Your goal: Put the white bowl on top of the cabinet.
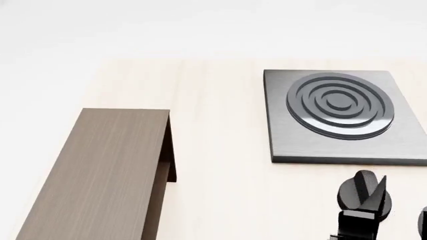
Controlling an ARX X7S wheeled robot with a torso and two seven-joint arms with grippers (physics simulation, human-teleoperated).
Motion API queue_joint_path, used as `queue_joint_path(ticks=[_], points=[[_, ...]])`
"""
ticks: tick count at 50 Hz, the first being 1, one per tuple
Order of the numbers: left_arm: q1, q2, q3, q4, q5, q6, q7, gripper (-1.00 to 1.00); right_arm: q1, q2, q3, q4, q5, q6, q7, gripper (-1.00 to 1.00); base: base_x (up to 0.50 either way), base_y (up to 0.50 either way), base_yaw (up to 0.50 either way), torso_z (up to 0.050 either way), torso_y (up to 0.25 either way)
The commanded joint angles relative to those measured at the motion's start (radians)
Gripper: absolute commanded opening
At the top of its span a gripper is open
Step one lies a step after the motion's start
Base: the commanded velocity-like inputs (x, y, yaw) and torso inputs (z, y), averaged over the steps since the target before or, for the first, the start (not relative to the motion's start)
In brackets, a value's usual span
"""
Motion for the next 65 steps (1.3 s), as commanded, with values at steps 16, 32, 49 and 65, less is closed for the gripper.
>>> queue_joint_path(ticks=[16,32,49,65], points=[[0.003,-0.003,0.005,-0.002,-0.003,0.004,-0.005,1.0,-0.037,0.132,0.27,0.046,0.375,-0.006,0.22,1.0,0.0,0.0,0.0,0.0,0.0],[0.004,-0.005,0.009,0.0,0.001,0.005,-0.009,1.0,-0.184,0.144,0.502,0.114,0.49,-0.016,0.301,1.0,0.0,0.0,0.0,0.0,0.0],[0.001,-0.007,0.013,-0.007,-0.003,0.009,-0.008,1.0,-0.278,0.111,0.669,0.212,0.566,-0.053,0.478,1.0,0.0,0.0,0.0,0.0,0.0],[0.001,-0.009,0.015,-0.009,-0.006,0.011,-0.009,1.0,-0.461,0.186,0.608,0.283,0.645,-0.286,0.583,1.0,0.0,0.0,0.0,0.0,0.0]])
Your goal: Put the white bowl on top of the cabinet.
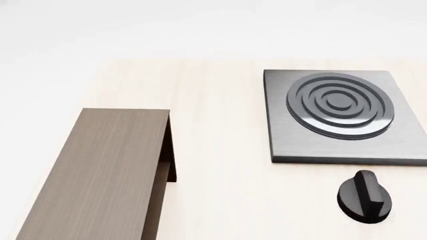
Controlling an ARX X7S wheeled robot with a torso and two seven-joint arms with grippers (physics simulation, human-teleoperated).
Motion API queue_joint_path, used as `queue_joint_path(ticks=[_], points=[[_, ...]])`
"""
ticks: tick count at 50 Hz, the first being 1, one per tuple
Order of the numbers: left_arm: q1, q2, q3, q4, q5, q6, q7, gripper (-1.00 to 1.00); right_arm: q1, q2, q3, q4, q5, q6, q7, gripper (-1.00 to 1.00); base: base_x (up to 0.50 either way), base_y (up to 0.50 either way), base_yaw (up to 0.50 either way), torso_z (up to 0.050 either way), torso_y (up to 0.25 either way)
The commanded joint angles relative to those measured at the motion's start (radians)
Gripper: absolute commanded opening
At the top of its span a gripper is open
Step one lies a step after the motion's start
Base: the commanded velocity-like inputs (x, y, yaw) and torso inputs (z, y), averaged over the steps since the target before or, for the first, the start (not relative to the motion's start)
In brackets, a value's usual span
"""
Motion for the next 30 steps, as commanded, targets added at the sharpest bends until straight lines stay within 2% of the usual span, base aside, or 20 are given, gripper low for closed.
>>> queue_joint_path(ticks=[1,8,15,24,30], points=[[-0.001,-0.001,0.002,-0.002,-0.002,0.002,0.0,1.0,-0.204,0.091,-0.047,0.052,0.063,-0.251,0.063,1.0,0.0,0.0,0.0,0.0,0.0],[0.0,-0.002,0.003,-0.002,-0.001,0.002,-0.002,1.0,-0.271,0.145,-0.064,0.058,0.125,-0.368,0.041,1.0,0.0,0.0,0.0,0.0,0.0],[0.001,-0.002,0.005,0.001,0.002,0.001,-0.005,1.0,-0.27,0.147,-0.047,0.084,0.205,-0.376,-0.009,1.0,0.0,0.0,0.0,0.0,0.0],[0.003,-0.003,0.005,0.002,0.001,0.002,-0.006,1.0,-0.288,0.131,-0.001,0.1,0.211,-0.373,-0.011,1.0,0.0,0.0,0.0,0.0,0.0],[0.002,-0.004,0.007,0.001,0.002,0.001,-0.007,1.0,-0.28,0.118,-0.02,0.117,0.199,-0.39,-0.024,1.0,0.0,0.0,0.0,0.0,0.0]])
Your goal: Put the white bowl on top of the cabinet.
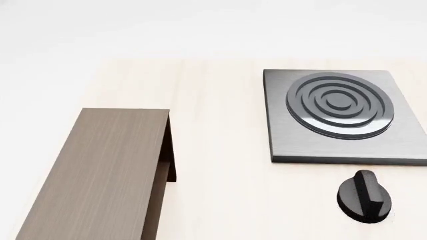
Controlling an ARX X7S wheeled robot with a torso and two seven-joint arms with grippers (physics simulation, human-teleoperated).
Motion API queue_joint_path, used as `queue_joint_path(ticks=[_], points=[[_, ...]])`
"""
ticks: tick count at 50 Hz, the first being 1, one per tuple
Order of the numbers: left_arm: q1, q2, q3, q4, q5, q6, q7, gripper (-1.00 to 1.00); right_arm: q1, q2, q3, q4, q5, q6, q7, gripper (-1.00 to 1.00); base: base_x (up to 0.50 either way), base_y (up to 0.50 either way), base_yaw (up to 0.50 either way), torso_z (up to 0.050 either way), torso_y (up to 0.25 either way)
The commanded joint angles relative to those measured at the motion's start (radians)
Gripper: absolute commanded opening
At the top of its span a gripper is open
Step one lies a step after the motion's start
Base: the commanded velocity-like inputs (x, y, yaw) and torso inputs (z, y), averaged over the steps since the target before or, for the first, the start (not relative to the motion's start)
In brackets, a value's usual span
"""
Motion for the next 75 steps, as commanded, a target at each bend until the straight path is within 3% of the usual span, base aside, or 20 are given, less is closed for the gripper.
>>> queue_joint_path(ticks=[1,20,36,49,75], points=[[0.0,-0.001,0.002,0.0,0.0,0.0,-0.002,1.0,-0.013,-0.007,-0.004,0.032,0.011,-0.038,-0.018,1.0,0.0,0.0,0.0,0.0,0.0],[0.0,-0.004,0.004,-0.004,0.002,0.001,-0.004,1.0,0.097,0.063,-0.216,0.139,-0.047,-0.114,-0.035,1.0,0.0,0.0,0.0,0.0,0.0],[-0.002,-0.006,0.005,-0.004,0.004,0.0,-0.008,1.0,0.069,0.054,-0.173,0.205,-0.075,-0.111,-0.05,1.0,0.0,0.0,0.0,0.0,0.0],[0.0,-0.007,0.007,0.0,0.01,-0.003,-0.014,1.0,0.172,0.1,-0.354,0.283,-0.103,-0.155,-0.071,1.0,0.0,0.0,0.0,0.0,0.0],[-0.003,-0.01,0.012,-0.004,0.014,-0.004,-0.017,1.0,0.281,0.108,-0.521,0.466,-0.152,-0.173,-0.132,1.0,0.0,0.0,0.0,0.0,0.0]])
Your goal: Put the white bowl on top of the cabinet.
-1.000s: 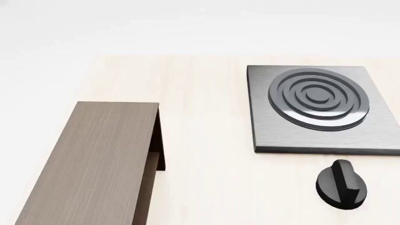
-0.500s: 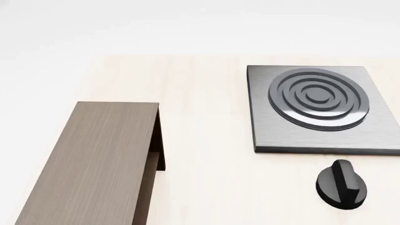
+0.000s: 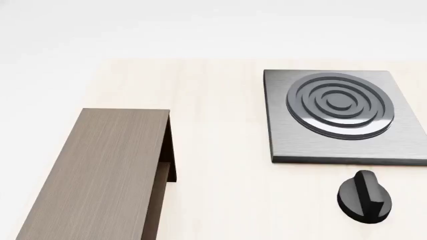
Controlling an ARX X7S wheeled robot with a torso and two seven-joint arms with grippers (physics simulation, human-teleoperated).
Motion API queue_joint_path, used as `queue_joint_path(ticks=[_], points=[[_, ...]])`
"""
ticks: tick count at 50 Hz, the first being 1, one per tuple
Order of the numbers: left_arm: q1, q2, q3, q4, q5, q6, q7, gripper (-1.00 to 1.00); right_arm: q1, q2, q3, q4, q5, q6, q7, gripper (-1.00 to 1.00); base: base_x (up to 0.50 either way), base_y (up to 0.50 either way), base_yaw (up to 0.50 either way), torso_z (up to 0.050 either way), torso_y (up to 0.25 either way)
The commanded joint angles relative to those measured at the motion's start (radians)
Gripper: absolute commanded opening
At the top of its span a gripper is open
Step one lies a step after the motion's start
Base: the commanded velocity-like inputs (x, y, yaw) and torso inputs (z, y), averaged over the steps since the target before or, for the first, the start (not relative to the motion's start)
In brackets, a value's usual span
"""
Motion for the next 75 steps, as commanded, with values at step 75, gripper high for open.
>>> queue_joint_path(ticks=[75], points=[[-0.002,-0.007,0.011,0.0,0.015,-0.006,-0.016,1.0,0.171,-0.097,-0.294,0.324,-0.03,0.067,-0.212,1.0,0.0,0.0,0.0,0.0,0.0]])
